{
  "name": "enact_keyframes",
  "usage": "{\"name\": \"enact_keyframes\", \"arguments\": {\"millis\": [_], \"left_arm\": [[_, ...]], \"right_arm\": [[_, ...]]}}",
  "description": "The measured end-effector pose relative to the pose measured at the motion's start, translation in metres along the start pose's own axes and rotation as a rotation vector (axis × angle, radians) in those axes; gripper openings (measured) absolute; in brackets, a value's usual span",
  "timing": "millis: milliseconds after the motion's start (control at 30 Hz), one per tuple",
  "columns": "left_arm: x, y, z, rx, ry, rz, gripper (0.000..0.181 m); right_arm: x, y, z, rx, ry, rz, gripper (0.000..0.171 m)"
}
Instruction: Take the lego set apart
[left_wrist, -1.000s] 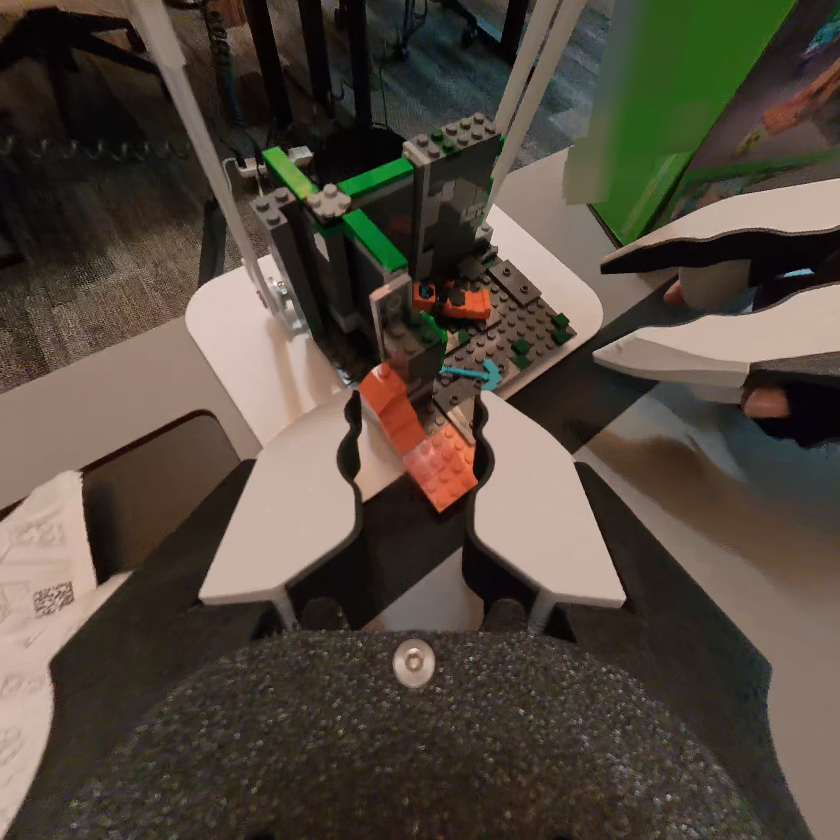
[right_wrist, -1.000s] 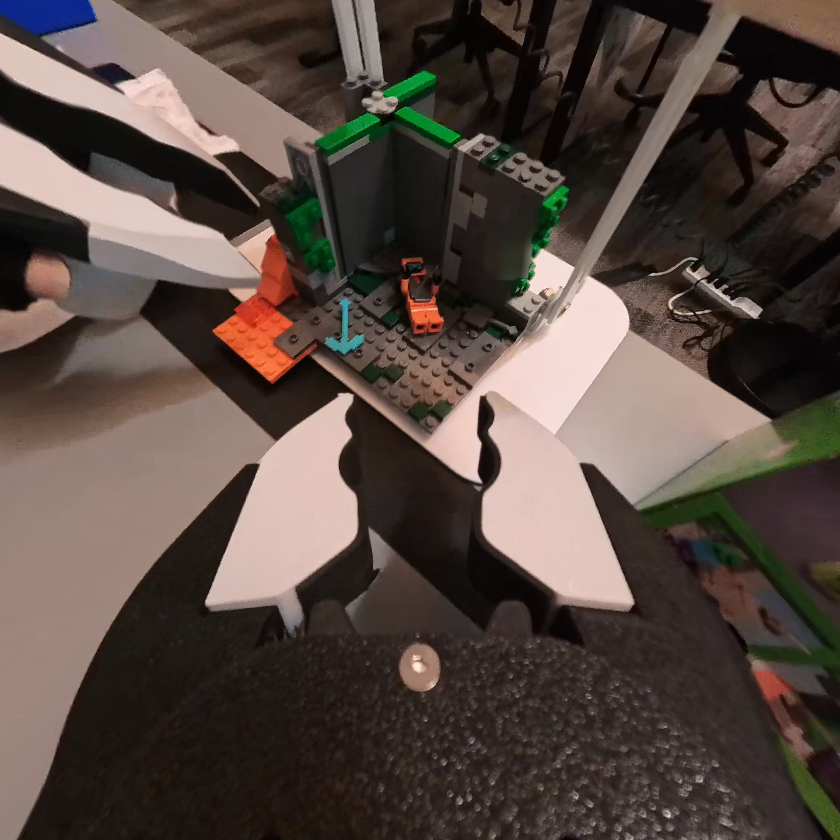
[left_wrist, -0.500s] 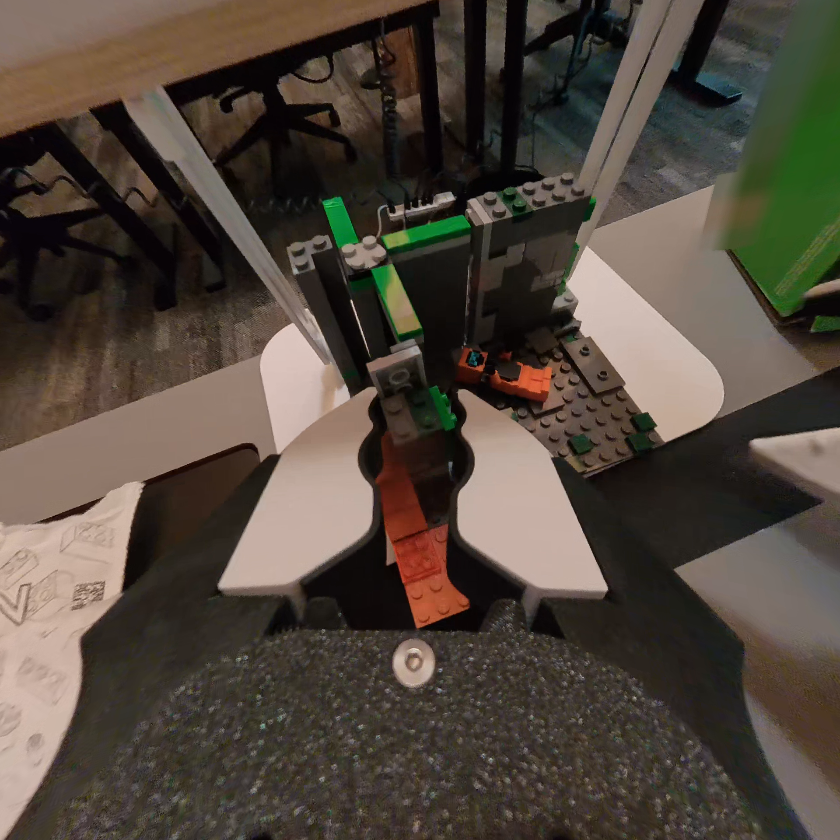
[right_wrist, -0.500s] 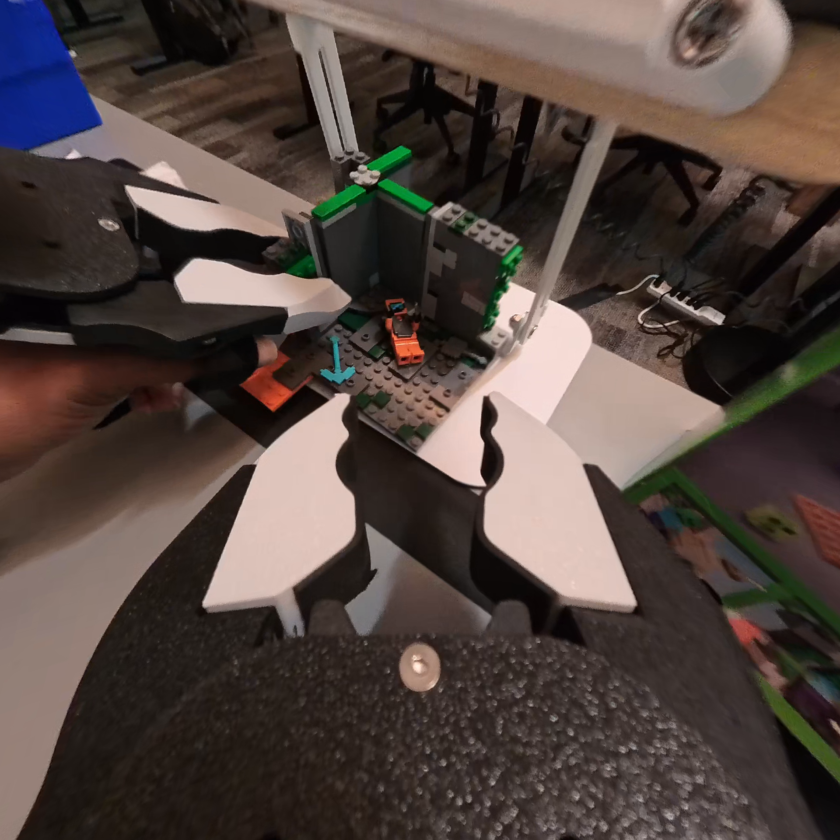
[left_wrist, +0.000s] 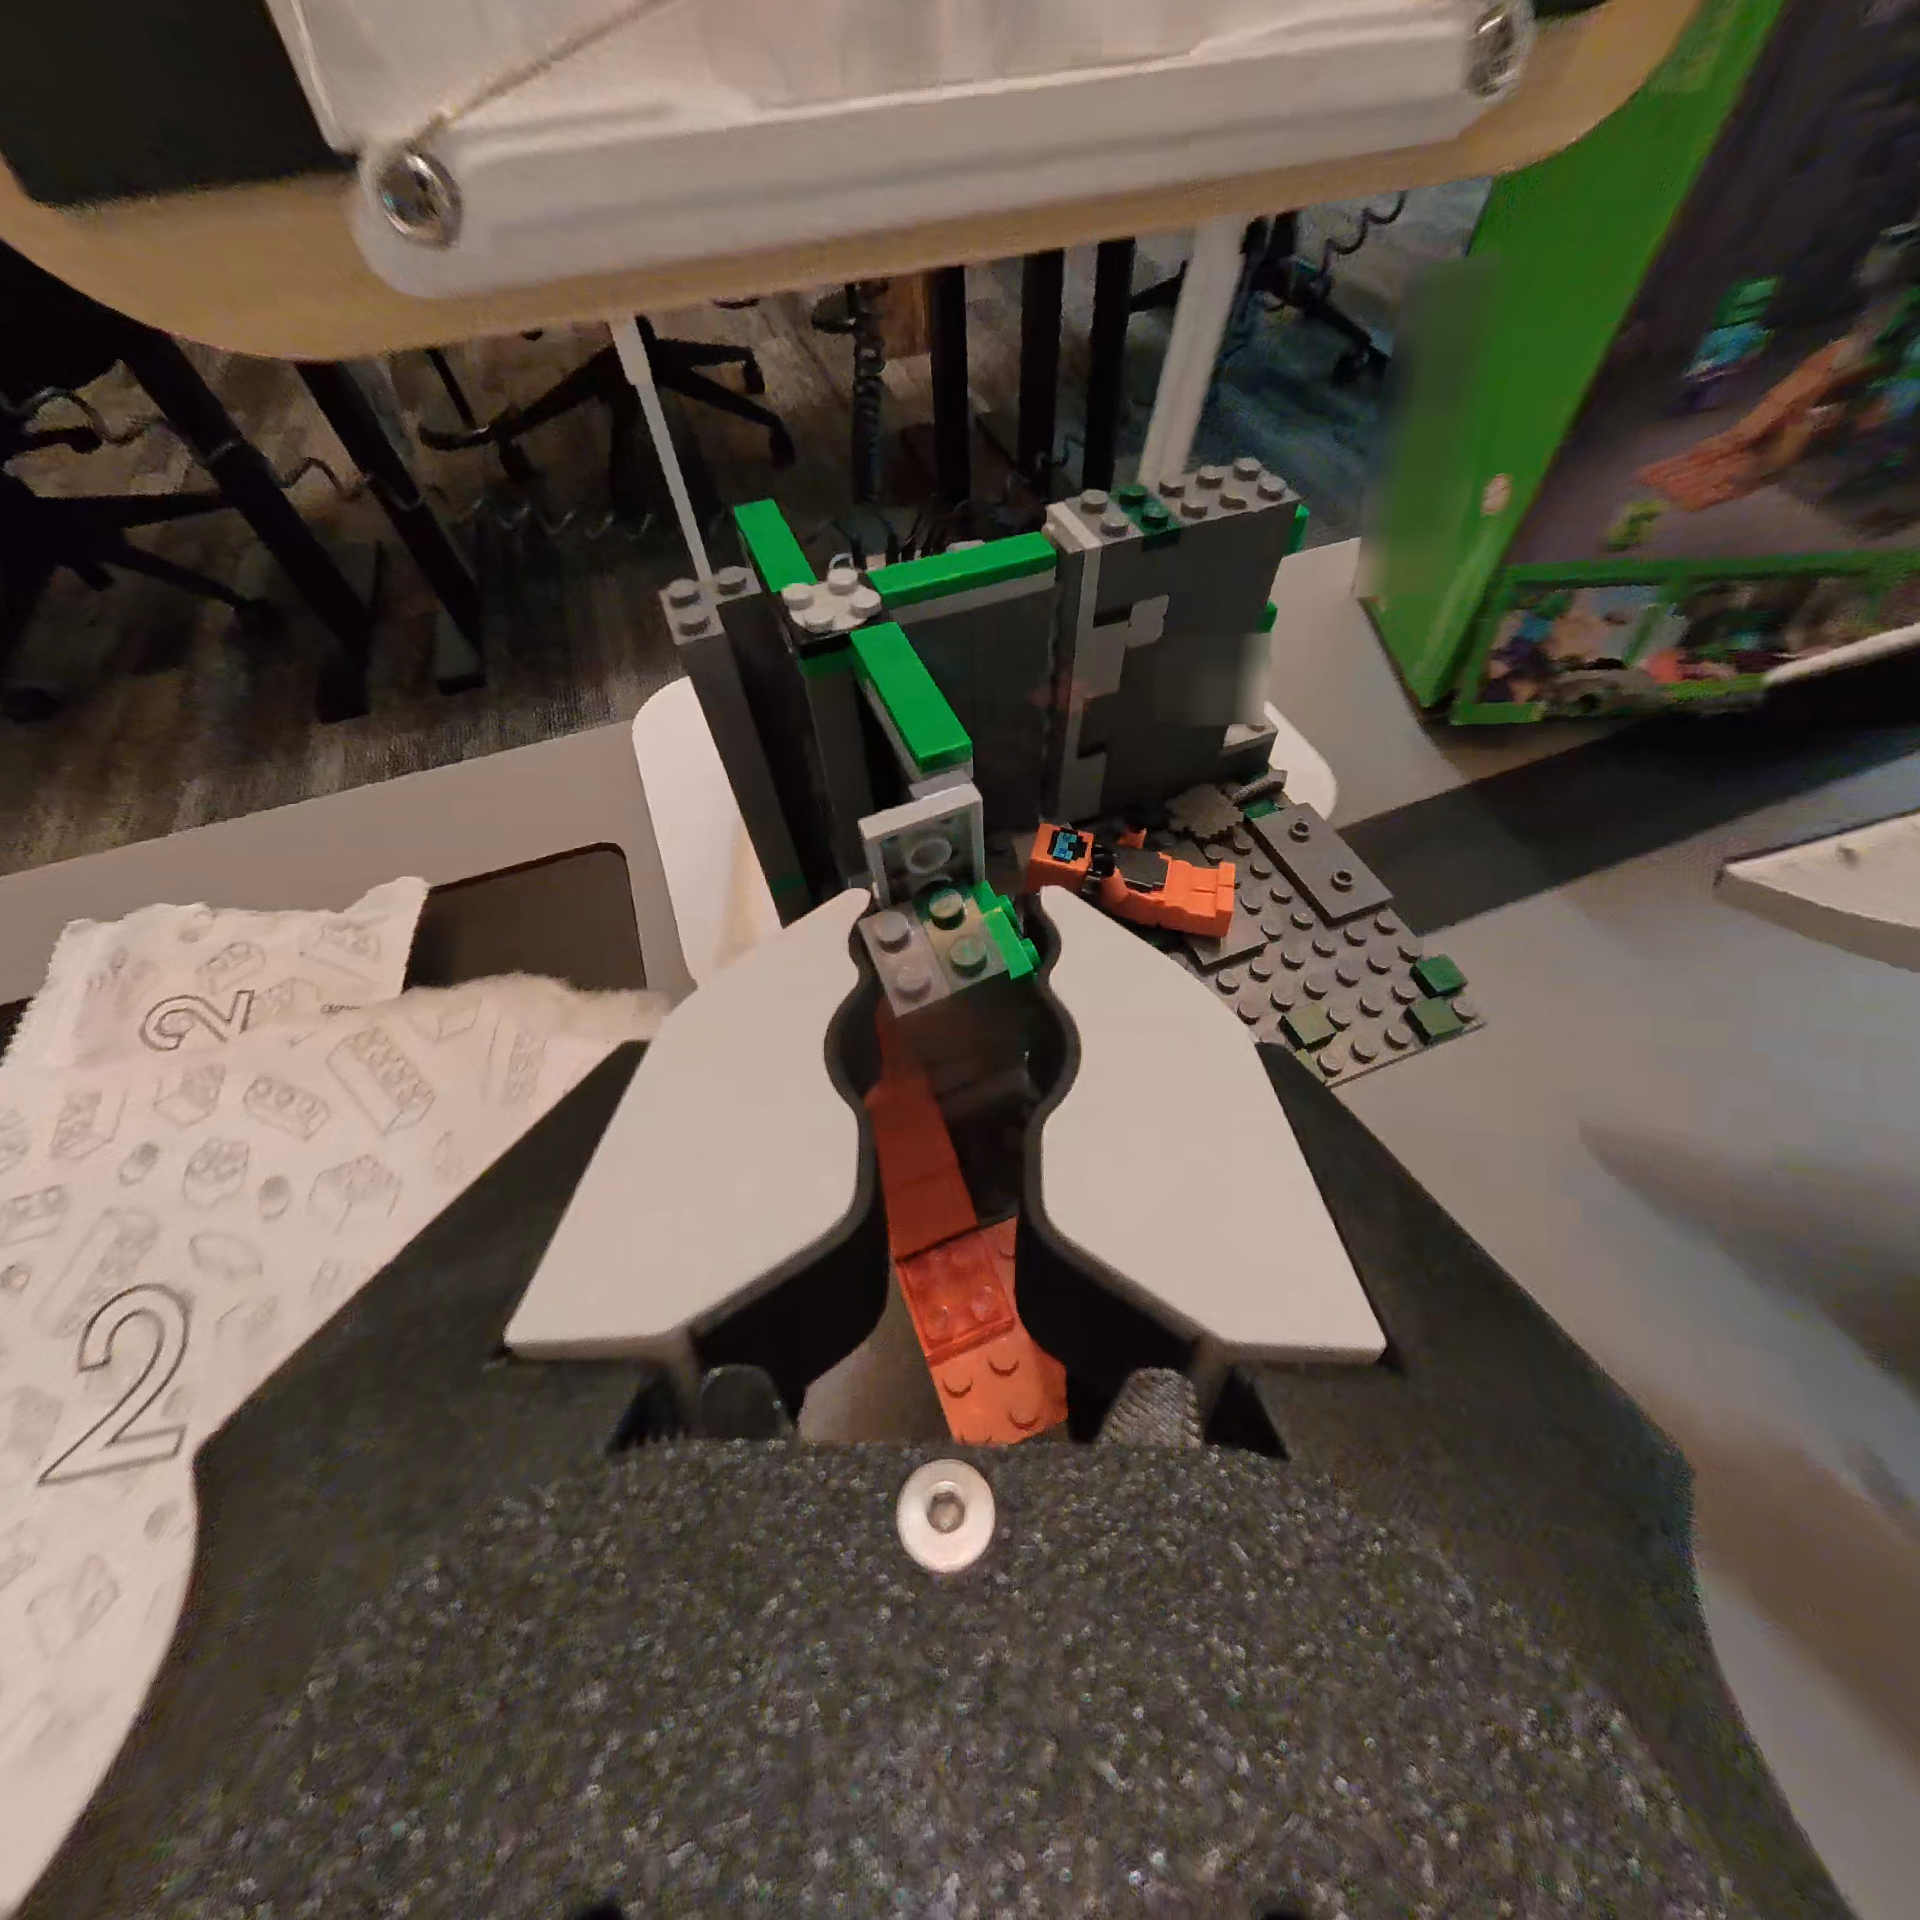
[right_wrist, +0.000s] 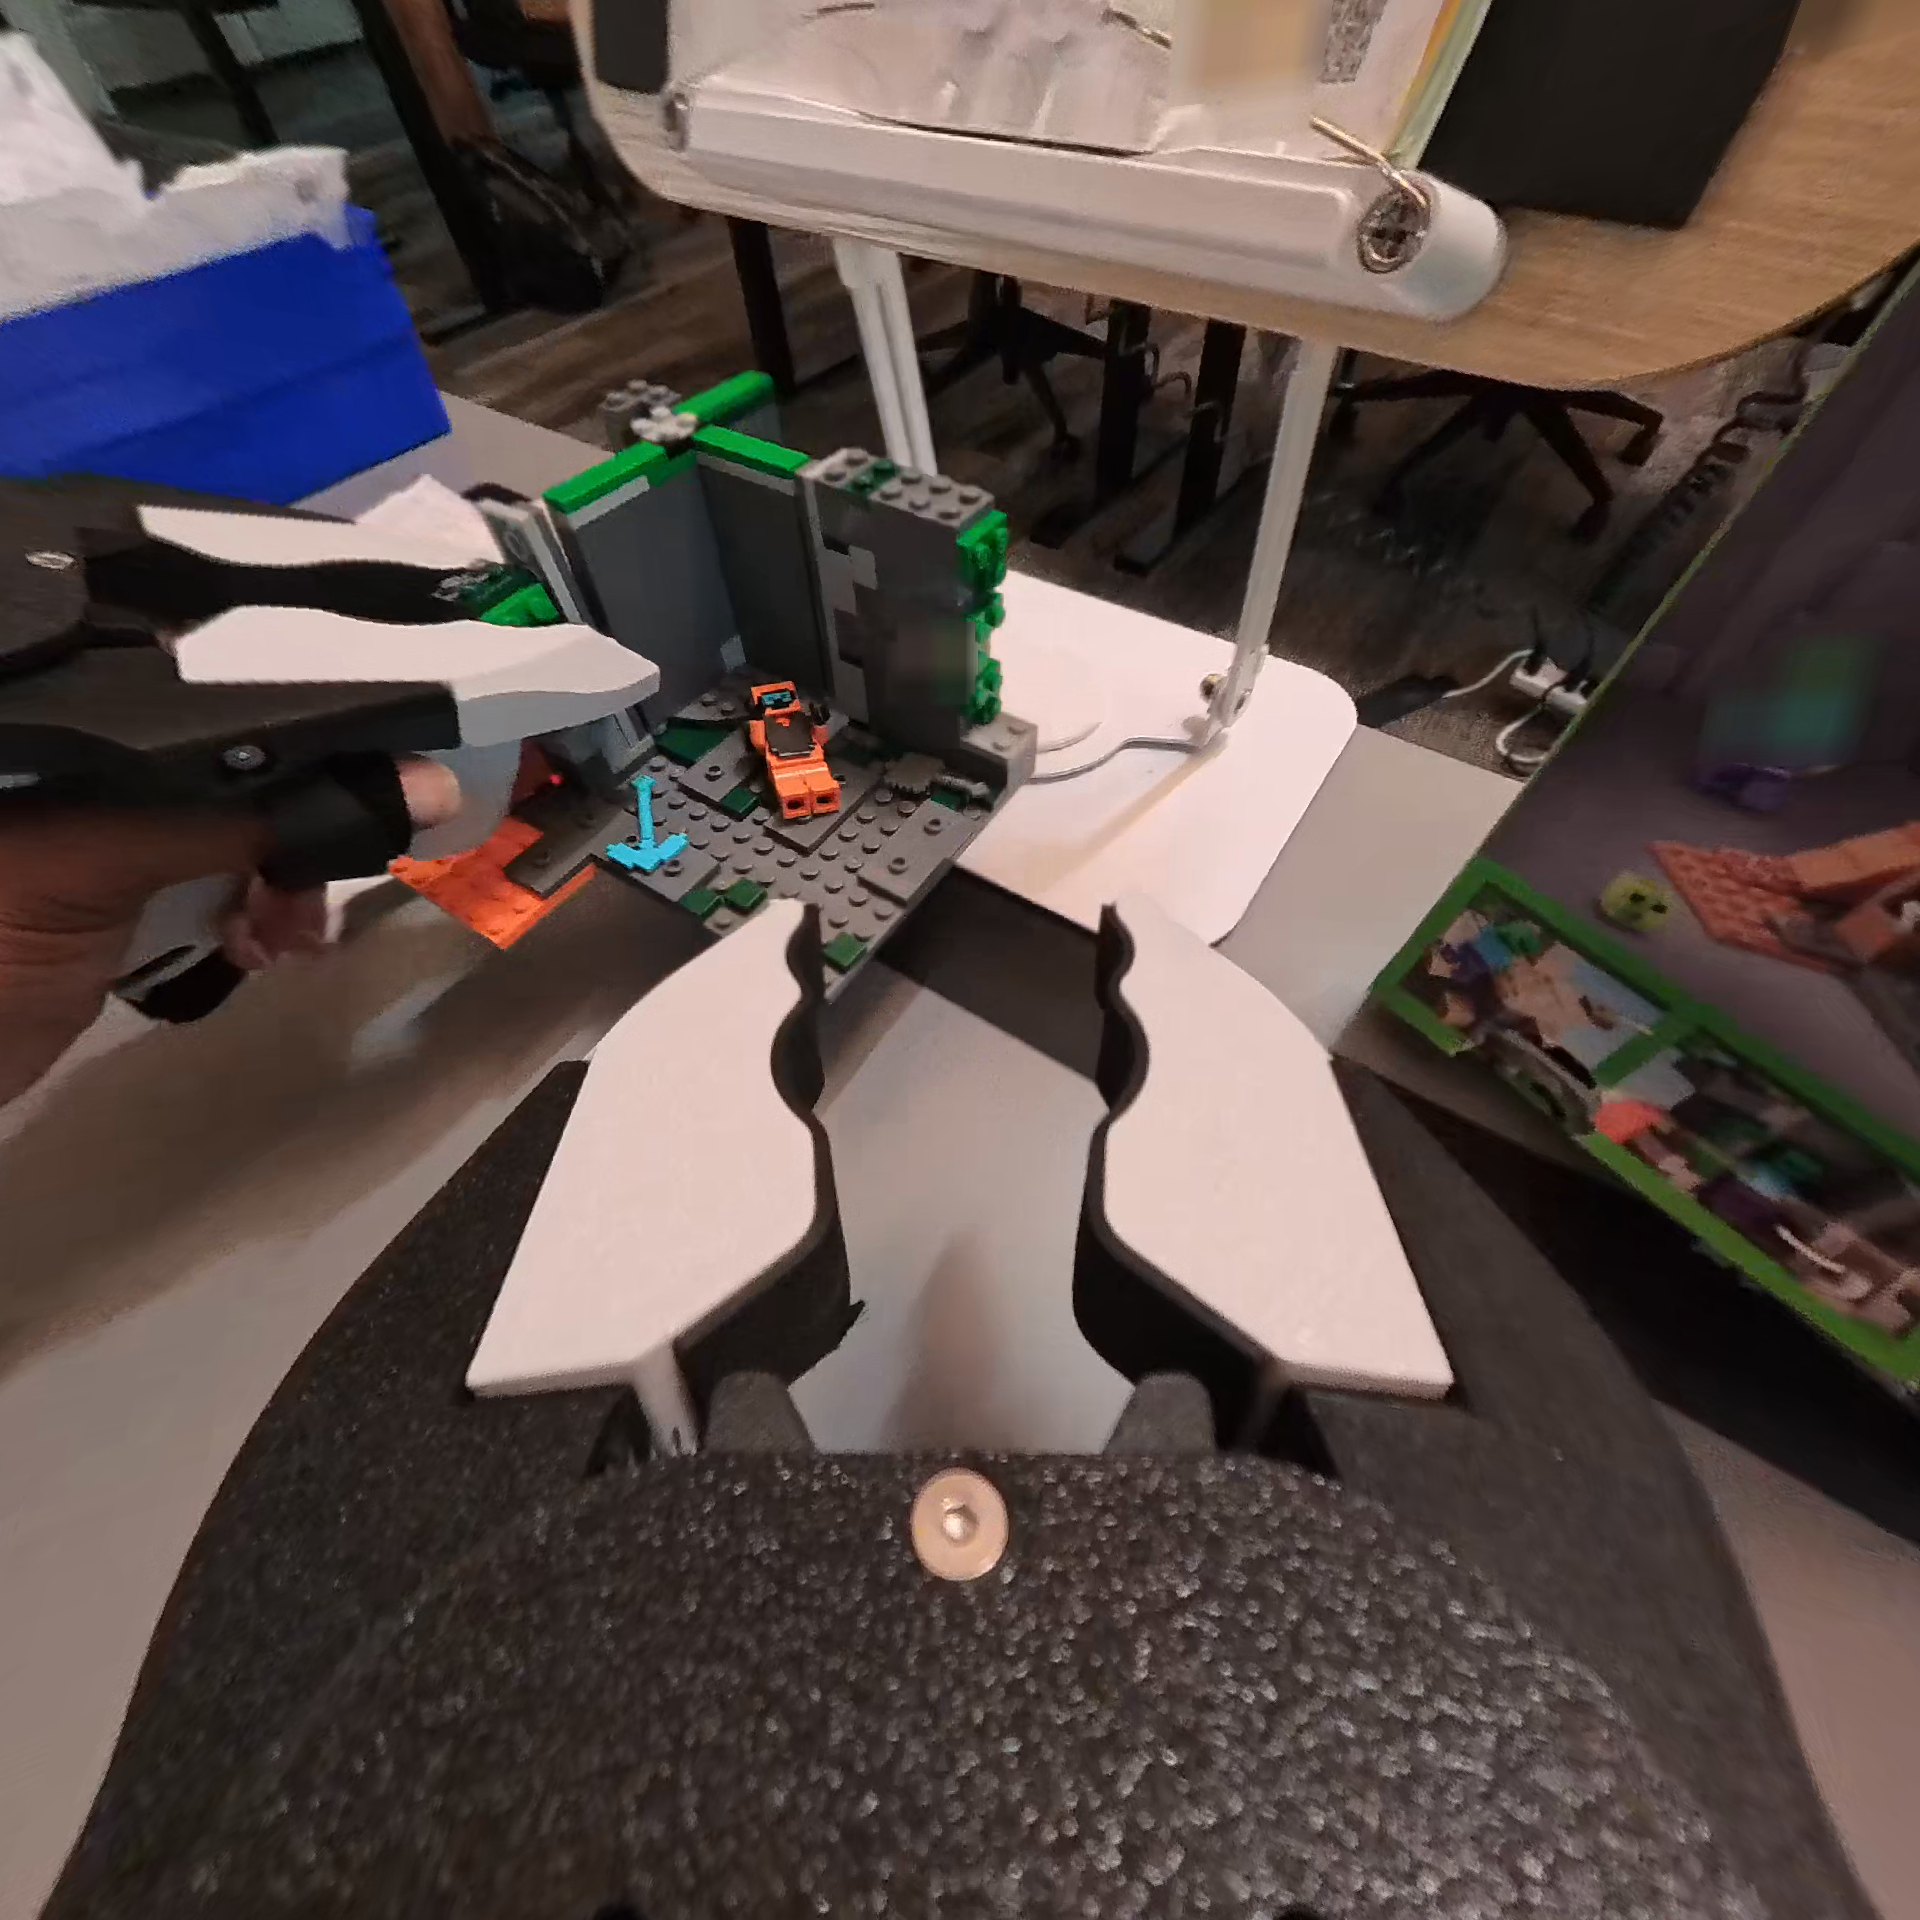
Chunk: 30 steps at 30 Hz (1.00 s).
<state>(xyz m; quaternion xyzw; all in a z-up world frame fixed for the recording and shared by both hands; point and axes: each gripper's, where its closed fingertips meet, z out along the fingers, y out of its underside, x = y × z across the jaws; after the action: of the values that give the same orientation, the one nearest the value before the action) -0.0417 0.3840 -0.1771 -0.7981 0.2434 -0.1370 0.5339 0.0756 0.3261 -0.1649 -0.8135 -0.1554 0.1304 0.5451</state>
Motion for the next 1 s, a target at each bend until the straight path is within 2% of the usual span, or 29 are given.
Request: {"name": "enact_keyframes", "arguments": {"millis": [133, 367, 667, 833, 1000], "left_arm": [[0.013, 0.005, -0.046, 0.016, 0.035, 0.043, 0.024], [0.048, 0.04, -0.12, 0.004, 0.134, 0.084, 0.024], [0.078, 0.094, -0.182, -0.042, 0.208, 0.078, 0.024], [0.078, 0.119, -0.2, -0.063, 0.133, 0.049, 0.024], [0.079, 0.119, -0.189, -0.059, 0.079, 0.018, 0.024]], "right_arm": [[-0.02, 0.001, -0.029, 0.002, -0.028, -0.036, 0.05], [-0.052, 0.011, -0.078, 0.029, -0.063, -0.027, 0.048], [-0.077, 0.04, -0.123, 0.049, -0.072, 0.093, 0.046], [-0.098, 0.064, -0.136, 0.047, -0.085, 0.117, 0.046], [-0.114, 0.075, -0.132, 0.031, -0.11, 0.111, 0.047]]}}
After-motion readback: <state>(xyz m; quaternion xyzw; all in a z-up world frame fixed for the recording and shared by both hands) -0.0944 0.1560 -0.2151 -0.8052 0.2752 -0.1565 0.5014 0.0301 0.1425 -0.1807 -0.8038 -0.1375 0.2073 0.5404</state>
